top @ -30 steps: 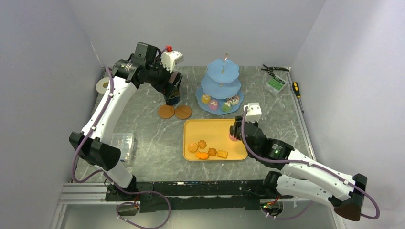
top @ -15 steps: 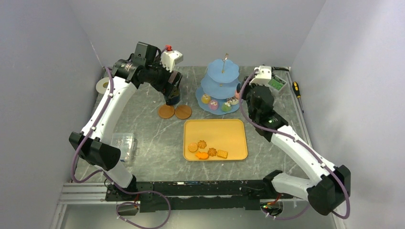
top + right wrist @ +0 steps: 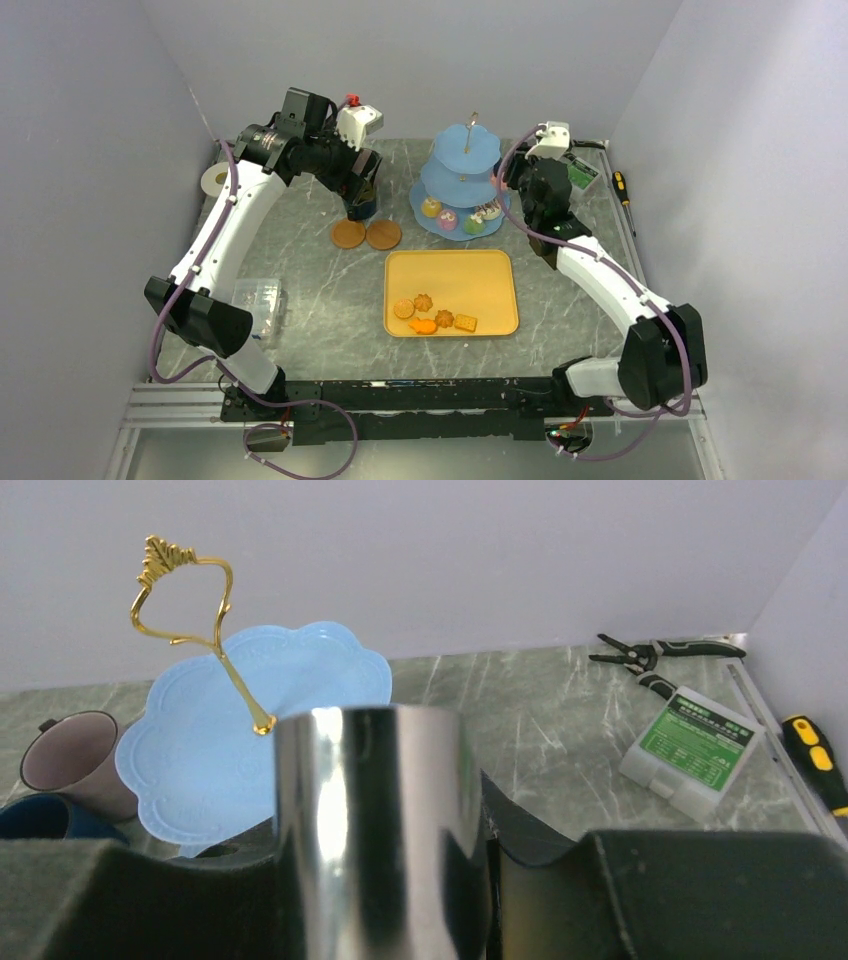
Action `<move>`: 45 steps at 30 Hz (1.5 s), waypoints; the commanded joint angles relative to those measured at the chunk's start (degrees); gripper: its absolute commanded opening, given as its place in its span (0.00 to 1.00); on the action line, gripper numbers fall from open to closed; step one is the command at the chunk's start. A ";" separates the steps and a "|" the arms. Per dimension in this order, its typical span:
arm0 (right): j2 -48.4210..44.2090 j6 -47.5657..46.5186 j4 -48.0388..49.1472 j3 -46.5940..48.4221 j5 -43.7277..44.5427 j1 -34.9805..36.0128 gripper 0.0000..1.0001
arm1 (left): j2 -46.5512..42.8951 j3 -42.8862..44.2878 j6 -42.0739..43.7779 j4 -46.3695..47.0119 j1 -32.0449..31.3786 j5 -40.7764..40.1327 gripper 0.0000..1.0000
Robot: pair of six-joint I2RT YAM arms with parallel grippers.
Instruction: Serve the afternoon tea
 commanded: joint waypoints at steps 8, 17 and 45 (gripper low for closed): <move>7.72 3.07 10.90 5.67 -4.40 -1.52 0.31 | -1.97 0.26 0.81 1.75 -0.26 -0.62 0.93; 11.25 4.18 13.64 4.68 -5.07 -1.95 0.34 | -1.97 0.24 0.77 1.91 -0.25 -0.65 0.93; -6.80 2.59 15.12 -10.55 -12.99 -2.73 0.58 | -0.95 0.56 0.05 0.73 -0.26 1.03 0.93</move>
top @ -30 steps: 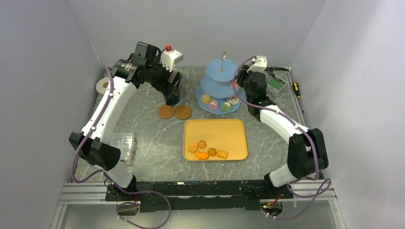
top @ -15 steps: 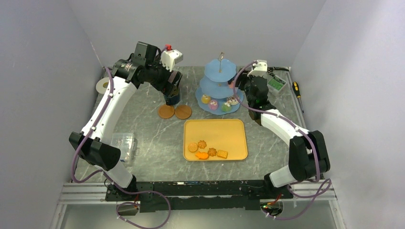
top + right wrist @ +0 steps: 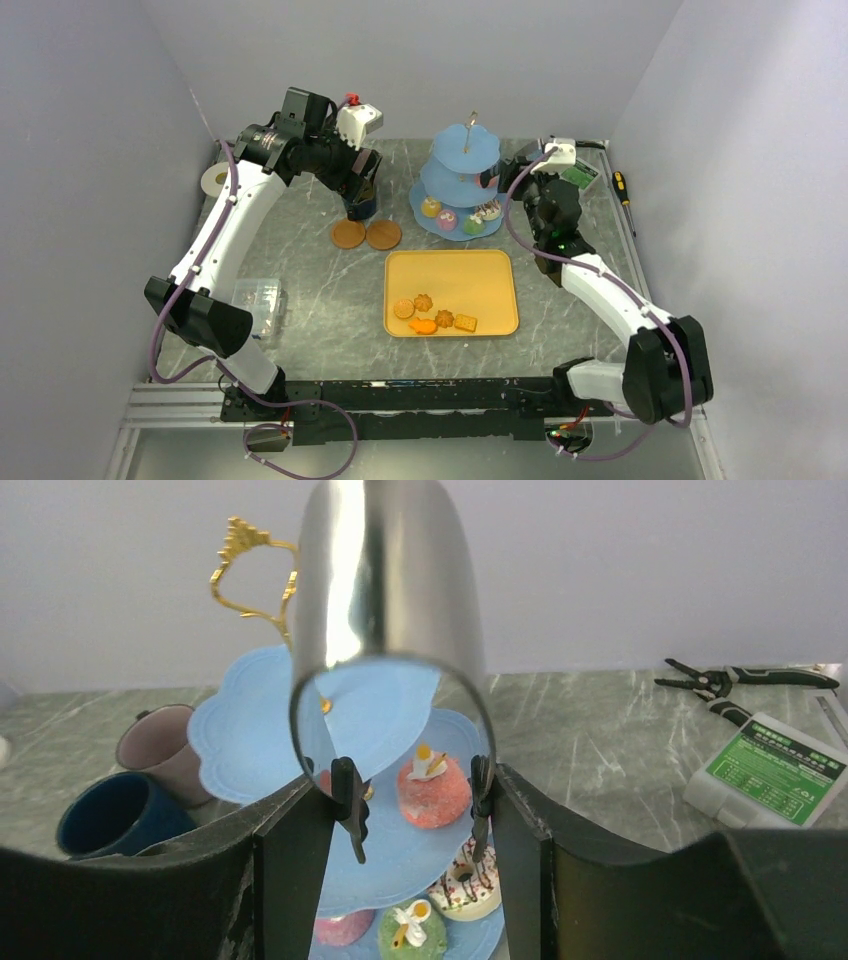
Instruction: Serve the afternoon tea
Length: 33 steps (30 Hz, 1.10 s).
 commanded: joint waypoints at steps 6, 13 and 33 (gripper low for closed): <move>-15.02 1.89 -5.46 -7.47 -7.98 0.35 0.57 | 0.28 -0.12 -0.09 0.29 -0.26 1.77 0.93; -22.23 2.62 -13.40 -12.85 -7.12 9.43 0.56 | 1.59 -0.99 -0.10 1.03 -0.35 3.36 0.93; -10.44 0.01 -12.65 -15.29 -0.37 36.20 0.54 | 3.01 0.23 -0.81 -2.20 -0.35 1.61 0.93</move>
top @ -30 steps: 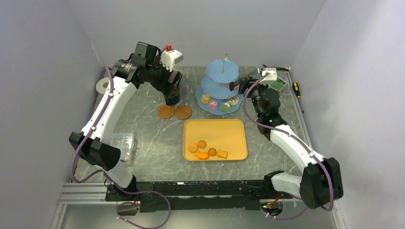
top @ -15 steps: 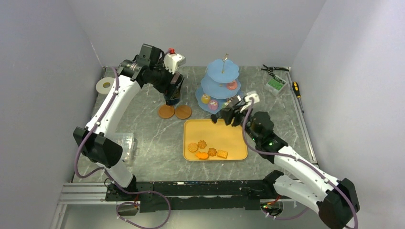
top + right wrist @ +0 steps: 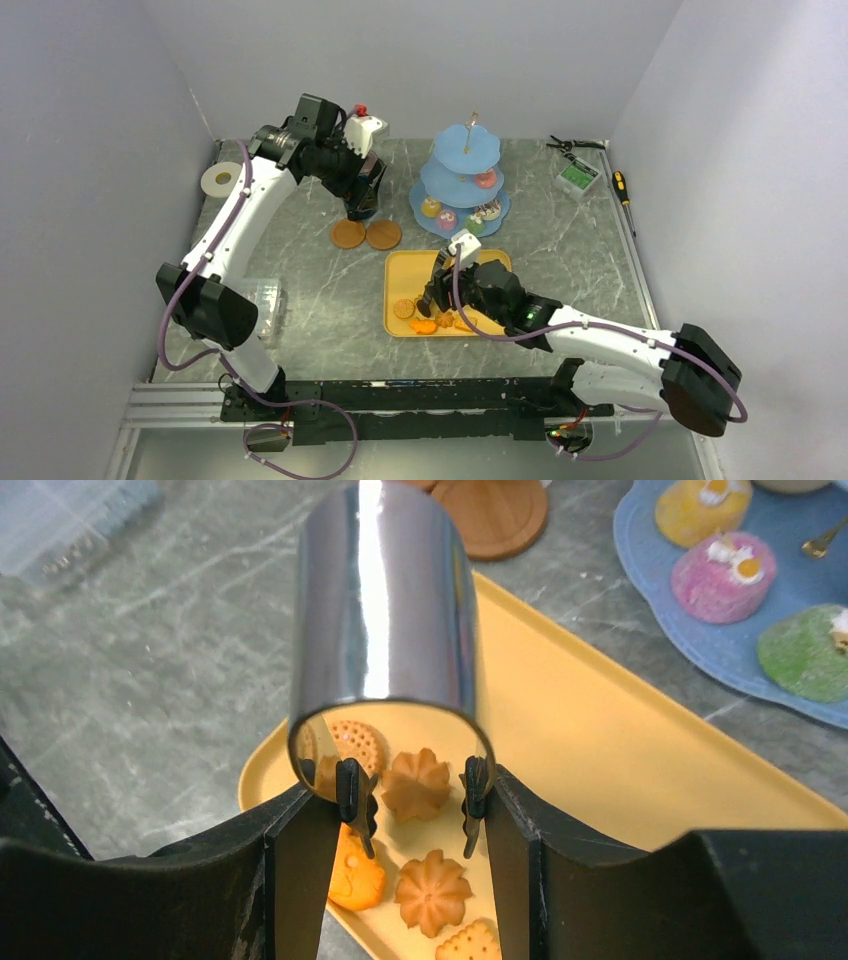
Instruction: Serve the afternoon tea
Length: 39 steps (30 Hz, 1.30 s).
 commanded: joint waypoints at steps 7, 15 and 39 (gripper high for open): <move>3.60 -2.79 4.77 2.01 2.82 2.45 0.54 | -0.70 2.02 -0.57 -1.98 -0.19 -1.05 0.93; 6.65 -3.67 8.58 2.23 3.36 4.80 0.54 | -0.78 2.69 -0.71 -2.03 -0.19 -1.39 0.93; 3.14 -14.93 12.64 11.71 8.55 -3.14 0.26 | -1.65 3.23 -0.66 -1.95 -0.19 -2.50 0.93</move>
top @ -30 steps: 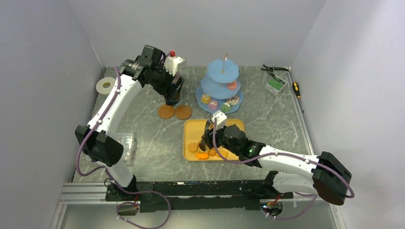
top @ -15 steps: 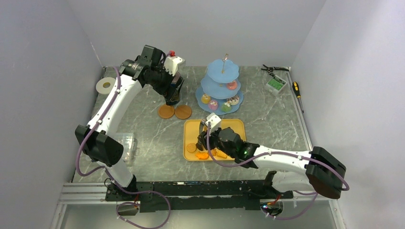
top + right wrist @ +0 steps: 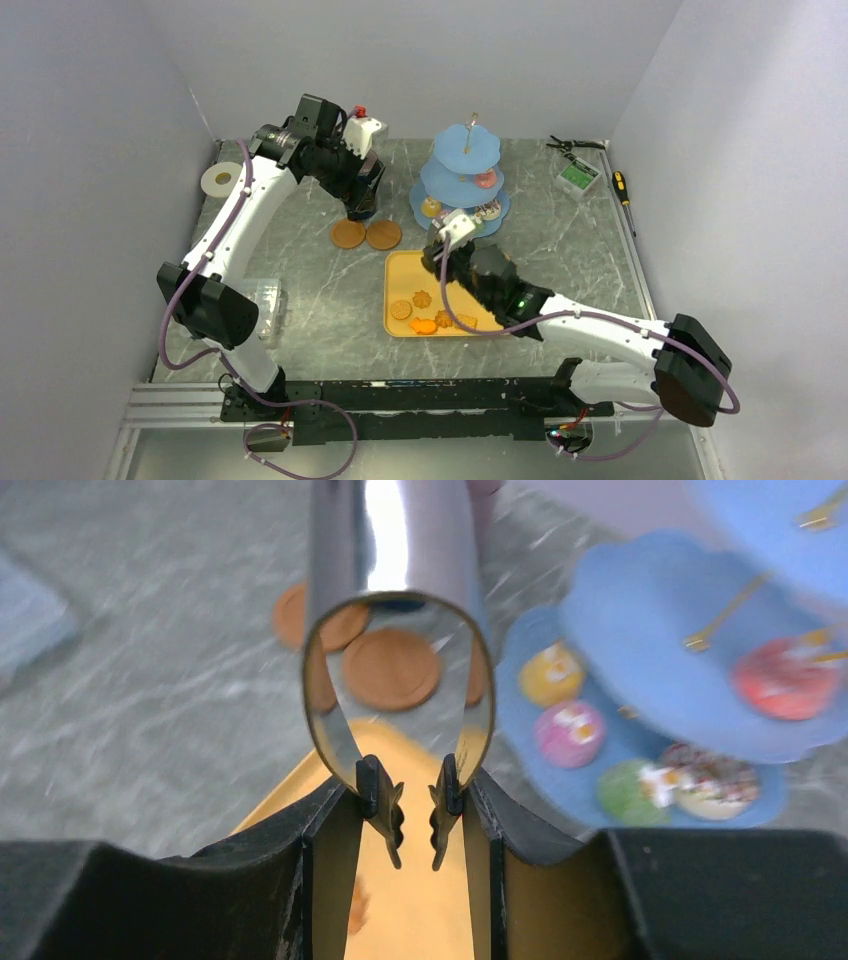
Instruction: Serve the afternoon tea
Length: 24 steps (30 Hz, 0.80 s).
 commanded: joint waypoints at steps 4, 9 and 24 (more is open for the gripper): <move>-3.79 -2.81 4.40 8.51 -6.17 -11.42 0.26 | -2.30 2.64 -0.30 0.01 -0.15 -0.70 0.93; -3.61 -1.23 4.36 7.25 -8.41 -11.22 0.26 | -3.04 0.51 -0.43 0.97 -0.19 0.12 0.93; -1.76 11.26 6.19 7.20 -27.69 -10.33 0.30 | 2.59 5.88 -2.37 4.98 -7.32 -1.83 0.93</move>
